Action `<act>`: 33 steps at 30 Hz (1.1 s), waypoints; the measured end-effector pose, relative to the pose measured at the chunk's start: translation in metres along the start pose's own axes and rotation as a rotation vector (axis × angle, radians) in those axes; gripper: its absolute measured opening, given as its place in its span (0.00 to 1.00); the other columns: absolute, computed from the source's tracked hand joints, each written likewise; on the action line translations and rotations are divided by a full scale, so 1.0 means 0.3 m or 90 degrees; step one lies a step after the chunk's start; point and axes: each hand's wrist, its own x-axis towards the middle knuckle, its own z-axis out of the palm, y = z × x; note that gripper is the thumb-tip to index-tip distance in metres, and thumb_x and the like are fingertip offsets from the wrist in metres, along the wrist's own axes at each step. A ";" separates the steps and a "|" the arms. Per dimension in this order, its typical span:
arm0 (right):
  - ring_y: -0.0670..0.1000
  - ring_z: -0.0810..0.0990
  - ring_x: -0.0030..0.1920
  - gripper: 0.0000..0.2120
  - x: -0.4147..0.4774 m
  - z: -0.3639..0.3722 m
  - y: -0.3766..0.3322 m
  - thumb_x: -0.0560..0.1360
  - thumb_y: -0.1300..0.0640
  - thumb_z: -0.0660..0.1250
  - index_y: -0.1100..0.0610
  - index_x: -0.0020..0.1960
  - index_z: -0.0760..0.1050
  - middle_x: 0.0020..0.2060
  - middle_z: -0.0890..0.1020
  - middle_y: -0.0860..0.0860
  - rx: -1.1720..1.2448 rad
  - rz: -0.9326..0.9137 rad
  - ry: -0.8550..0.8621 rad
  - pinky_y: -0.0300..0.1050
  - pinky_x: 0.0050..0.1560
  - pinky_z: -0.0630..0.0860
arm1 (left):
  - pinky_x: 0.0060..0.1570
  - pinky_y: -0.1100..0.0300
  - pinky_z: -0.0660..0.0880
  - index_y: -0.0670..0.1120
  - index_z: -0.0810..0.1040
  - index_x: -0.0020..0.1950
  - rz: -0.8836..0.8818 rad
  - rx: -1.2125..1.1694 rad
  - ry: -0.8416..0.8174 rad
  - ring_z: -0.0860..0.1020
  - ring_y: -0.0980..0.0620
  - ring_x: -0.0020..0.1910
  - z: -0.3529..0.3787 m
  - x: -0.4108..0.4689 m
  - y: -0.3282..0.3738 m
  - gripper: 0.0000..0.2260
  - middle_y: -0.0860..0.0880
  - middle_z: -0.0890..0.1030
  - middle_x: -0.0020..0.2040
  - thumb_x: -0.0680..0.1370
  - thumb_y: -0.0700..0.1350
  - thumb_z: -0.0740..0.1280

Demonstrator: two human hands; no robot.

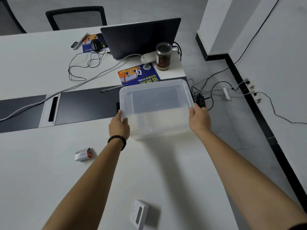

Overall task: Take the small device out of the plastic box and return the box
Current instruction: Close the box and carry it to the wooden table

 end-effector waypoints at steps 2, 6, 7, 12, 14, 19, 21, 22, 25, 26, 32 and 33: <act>0.64 0.77 0.56 0.19 -0.035 -0.004 0.026 0.84 0.50 0.54 0.60 0.67 0.73 0.61 0.75 0.63 0.012 -0.006 0.004 0.48 0.47 0.69 | 0.66 0.51 0.67 0.45 0.63 0.78 0.009 0.000 -0.001 0.72 0.39 0.68 0.002 -0.031 -0.023 0.22 0.39 0.74 0.70 0.83 0.43 0.58; 0.63 0.79 0.56 0.21 -0.193 -0.031 0.097 0.83 0.47 0.56 0.54 0.72 0.71 0.61 0.75 0.59 0.066 0.024 0.014 0.48 0.48 0.71 | 0.62 0.55 0.68 0.44 0.64 0.78 0.042 -0.009 0.016 0.73 0.40 0.65 0.006 -0.176 -0.089 0.22 0.39 0.76 0.66 0.83 0.43 0.59; 0.61 0.78 0.57 0.22 -0.240 -0.040 0.111 0.83 0.47 0.57 0.54 0.73 0.70 0.63 0.74 0.59 0.085 0.042 0.015 0.47 0.50 0.71 | 0.61 0.56 0.68 0.44 0.64 0.78 0.047 -0.006 0.018 0.74 0.40 0.64 0.007 -0.213 -0.108 0.22 0.39 0.76 0.65 0.83 0.43 0.59; 0.55 0.79 0.57 0.22 -0.447 -0.093 0.214 0.82 0.45 0.59 0.51 0.74 0.70 0.63 0.74 0.53 0.148 0.087 -0.013 0.44 0.50 0.68 | 0.64 0.54 0.69 0.44 0.66 0.77 0.076 -0.007 0.016 0.74 0.42 0.66 0.005 -0.395 -0.212 0.22 0.41 0.76 0.67 0.83 0.43 0.60; 0.54 0.80 0.54 0.22 -0.480 -0.116 0.234 0.80 0.45 0.62 0.50 0.71 0.73 0.60 0.73 0.51 0.163 0.092 -0.008 0.45 0.51 0.70 | 0.65 0.52 0.70 0.45 0.68 0.75 0.096 -0.013 0.011 0.74 0.43 0.65 -0.011 -0.425 -0.238 0.21 0.43 0.76 0.66 0.82 0.44 0.62; 0.56 0.71 0.69 0.44 -0.400 -0.133 0.267 0.67 0.42 0.74 0.54 0.78 0.62 0.71 0.70 0.53 0.381 0.322 -0.148 0.55 0.67 0.70 | 0.62 0.51 0.72 0.47 0.61 0.78 -0.175 -0.295 -0.034 0.75 0.45 0.64 -0.041 -0.375 -0.208 0.35 0.42 0.68 0.73 0.75 0.51 0.73; 0.55 0.79 0.60 0.43 -0.371 -0.141 0.275 0.60 0.42 0.77 0.57 0.71 0.71 0.67 0.77 0.55 0.522 0.416 -0.249 0.54 0.59 0.76 | 0.66 0.44 0.71 0.42 0.62 0.77 -0.309 -0.416 -0.093 0.73 0.40 0.69 -0.041 -0.327 -0.210 0.41 0.40 0.71 0.72 0.71 0.54 0.75; 0.55 0.81 0.54 0.38 -0.370 -0.145 0.270 0.61 0.45 0.78 0.58 0.67 0.75 0.62 0.81 0.55 0.544 0.402 -0.254 0.52 0.54 0.78 | 0.65 0.42 0.72 0.39 0.68 0.74 -0.329 -0.446 -0.122 0.74 0.39 0.67 -0.043 -0.316 -0.211 0.40 0.38 0.74 0.70 0.68 0.56 0.77; 0.54 0.81 0.50 0.25 -0.390 -0.148 0.253 0.70 0.52 0.76 0.60 0.64 0.77 0.50 0.83 0.54 0.457 0.257 -0.143 0.50 0.49 0.77 | 0.60 0.44 0.77 0.42 0.77 0.65 -0.258 -0.363 -0.091 0.81 0.42 0.58 -0.042 -0.332 -0.206 0.37 0.43 0.83 0.59 0.61 0.60 0.77; 0.54 0.80 0.49 0.24 -0.399 -0.156 0.245 0.71 0.53 0.76 0.60 0.64 0.76 0.46 0.82 0.52 0.426 0.222 -0.112 0.52 0.52 0.77 | 0.58 0.46 0.78 0.44 0.77 0.65 -0.200 -0.305 -0.062 0.82 0.45 0.55 -0.041 -0.345 -0.203 0.36 0.46 0.83 0.56 0.61 0.60 0.77; 0.52 0.80 0.60 0.33 -0.407 -0.134 0.207 0.64 0.38 0.78 0.52 0.63 0.76 0.59 0.80 0.49 0.319 0.109 -0.145 0.44 0.55 0.76 | 0.57 0.51 0.76 0.46 0.73 0.62 -0.050 -0.139 -0.022 0.77 0.45 0.55 0.014 -0.402 -0.166 0.37 0.46 0.73 0.61 0.60 0.62 0.80; 0.53 0.76 0.66 0.43 -0.414 -0.125 0.198 0.64 0.37 0.78 0.55 0.72 0.69 0.66 0.75 0.51 0.272 0.117 -0.142 0.46 0.61 0.74 | 0.61 0.51 0.74 0.46 0.69 0.69 -0.053 -0.118 -0.013 0.75 0.45 0.59 0.024 -0.413 -0.161 0.43 0.47 0.70 0.65 0.60 0.62 0.80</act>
